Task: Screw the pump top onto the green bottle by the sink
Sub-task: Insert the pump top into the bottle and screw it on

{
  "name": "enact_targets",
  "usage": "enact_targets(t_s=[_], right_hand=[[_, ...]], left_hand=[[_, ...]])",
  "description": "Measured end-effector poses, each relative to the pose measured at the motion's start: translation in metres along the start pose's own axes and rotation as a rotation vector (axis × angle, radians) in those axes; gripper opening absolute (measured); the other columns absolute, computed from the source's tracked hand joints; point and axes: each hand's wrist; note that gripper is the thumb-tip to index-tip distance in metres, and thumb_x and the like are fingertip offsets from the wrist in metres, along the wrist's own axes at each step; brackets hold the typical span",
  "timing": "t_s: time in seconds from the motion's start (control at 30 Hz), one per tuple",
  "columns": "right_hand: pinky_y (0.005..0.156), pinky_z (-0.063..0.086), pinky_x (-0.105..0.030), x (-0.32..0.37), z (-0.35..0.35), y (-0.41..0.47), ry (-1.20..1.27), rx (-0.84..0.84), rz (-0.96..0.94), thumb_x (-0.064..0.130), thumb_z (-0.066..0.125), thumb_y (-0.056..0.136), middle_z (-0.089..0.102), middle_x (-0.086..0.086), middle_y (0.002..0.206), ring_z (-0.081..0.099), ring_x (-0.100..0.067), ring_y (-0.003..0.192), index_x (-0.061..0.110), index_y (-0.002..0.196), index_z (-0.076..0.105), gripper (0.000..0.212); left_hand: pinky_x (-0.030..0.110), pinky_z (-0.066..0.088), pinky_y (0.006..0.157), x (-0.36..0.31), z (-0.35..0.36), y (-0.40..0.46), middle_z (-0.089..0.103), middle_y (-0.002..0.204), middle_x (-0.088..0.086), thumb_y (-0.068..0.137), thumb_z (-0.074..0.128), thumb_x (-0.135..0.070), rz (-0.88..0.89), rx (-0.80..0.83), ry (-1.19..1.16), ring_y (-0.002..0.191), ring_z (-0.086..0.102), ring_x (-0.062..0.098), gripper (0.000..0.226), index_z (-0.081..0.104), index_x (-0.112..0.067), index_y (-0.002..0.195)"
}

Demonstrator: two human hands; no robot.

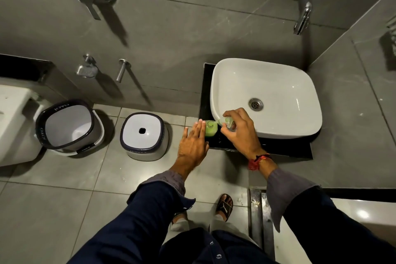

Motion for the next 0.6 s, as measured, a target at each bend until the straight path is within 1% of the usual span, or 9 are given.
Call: enact_targets(t_s=[0.07, 0.13, 0.23, 0.37, 0.43, 0.6], right_hand=[[0.076, 0.055, -0.022, 0.0, 0.006, 0.004, -0.016, 0.043, 0.009, 0.009, 0.072, 0.084, 0.053, -0.005, 0.105, 0.057, -0.015, 0.086, 0.013, 0.113, 0.063, 0.03], [0.08, 0.057, -0.028, 0.001, 0.014, 0.01, -0.047, 0.091, 0.019, 0.011, 0.071, 0.085, 0.053, -0.006, 0.108, 0.06, -0.019, 0.089, 0.013, 0.114, 0.061, 0.031], [0.086, 0.055, -0.03, 0.004, 0.031, 0.017, -0.099, 0.16, 0.029, 0.013, 0.071, 0.087, 0.054, -0.009, 0.112, 0.059, -0.023, 0.1, 0.012, 0.117, 0.06, 0.032], [0.093, 0.054, -0.032, 0.006, 0.052, 0.019, -0.184, 0.179, 0.028, 0.012, 0.068, 0.092, 0.058, -0.014, 0.117, 0.061, -0.027, 0.105, 0.007, 0.12, 0.059, 0.031], [0.094, 0.056, -0.035, 0.004, 0.059, 0.017, -0.214, 0.182, 0.04, 0.012, 0.067, 0.093, 0.059, -0.015, 0.117, 0.062, -0.029, 0.106, 0.005, 0.121, 0.059, 0.029], [0.091, 0.058, -0.038, 0.0, 0.064, 0.016, -0.154, 0.159, 0.147, 0.013, 0.069, 0.092, 0.06, -0.015, 0.119, 0.064, -0.029, 0.105, 0.004, 0.118, 0.061, 0.028]], left_hand=[[0.049, 0.007, 0.13, 0.0, 0.0, 0.001, 0.003, 0.173, 0.011, 0.107, 0.041, -0.04, -0.001, 0.004, 0.001, 0.16, 0.004, 0.027, 0.078, -0.003, -0.01, 0.163], [0.049, 0.005, 0.131, 0.0, 0.0, 0.001, 0.002, 0.173, 0.011, 0.107, 0.04, -0.041, 0.0, 0.01, 0.003, 0.16, 0.003, 0.027, 0.077, -0.004, -0.01, 0.163], [0.049, 0.004, 0.131, 0.0, 0.001, 0.001, 0.0, 0.173, 0.011, 0.108, 0.038, -0.043, 0.0, 0.023, 0.009, 0.16, 0.0, 0.027, 0.076, -0.004, -0.01, 0.163], [0.05, 0.004, 0.131, 0.001, 0.001, -0.002, -0.002, 0.173, 0.011, 0.107, 0.037, -0.043, 0.007, 0.027, -0.002, 0.16, -0.002, 0.026, 0.076, -0.003, -0.01, 0.163], [0.05, 0.006, 0.13, 0.001, 0.0, -0.003, -0.002, 0.173, 0.011, 0.107, 0.038, -0.043, 0.011, 0.028, -0.002, 0.16, -0.002, 0.026, 0.077, -0.003, -0.01, 0.163], [0.051, 0.006, 0.13, 0.0, -0.001, -0.002, -0.004, 0.173, 0.011, 0.107, 0.038, -0.043, 0.013, 0.042, 0.027, 0.16, -0.002, 0.026, 0.078, -0.005, -0.008, 0.163]])
Point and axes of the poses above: each hand's wrist, its own y-axis towards the middle knuckle, its own z-axis out of the palm, x = y × z
